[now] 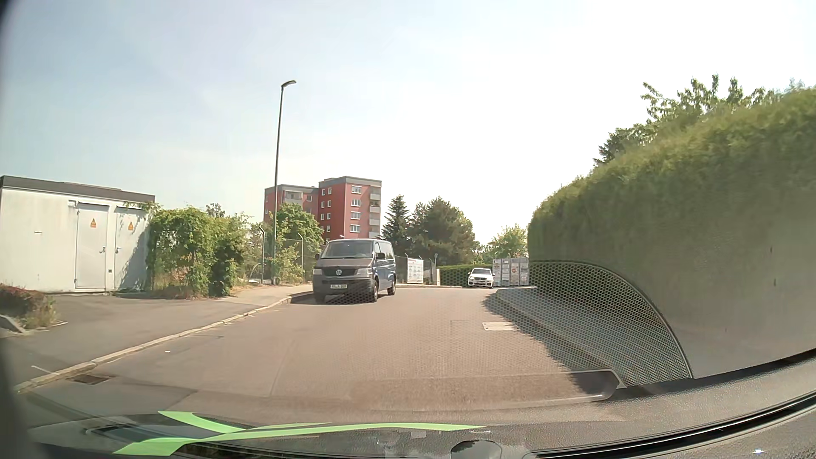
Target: Follow the waypoints while adhering to traffic rules and regulations
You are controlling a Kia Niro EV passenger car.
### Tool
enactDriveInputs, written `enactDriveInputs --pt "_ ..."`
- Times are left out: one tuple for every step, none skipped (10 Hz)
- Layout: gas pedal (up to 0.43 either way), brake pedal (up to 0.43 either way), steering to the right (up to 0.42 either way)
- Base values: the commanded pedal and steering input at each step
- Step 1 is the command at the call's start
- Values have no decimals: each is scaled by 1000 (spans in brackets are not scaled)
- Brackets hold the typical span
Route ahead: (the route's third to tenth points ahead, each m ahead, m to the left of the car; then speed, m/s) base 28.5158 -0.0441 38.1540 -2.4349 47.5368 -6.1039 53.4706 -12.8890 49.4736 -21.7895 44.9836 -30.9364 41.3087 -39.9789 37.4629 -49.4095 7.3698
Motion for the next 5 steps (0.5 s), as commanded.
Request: enactDriveInputs --pt "0 0 3" --pt "0 0 2" --pt "0 0 2" --pt "0 0 2" --pt "0 0 3"
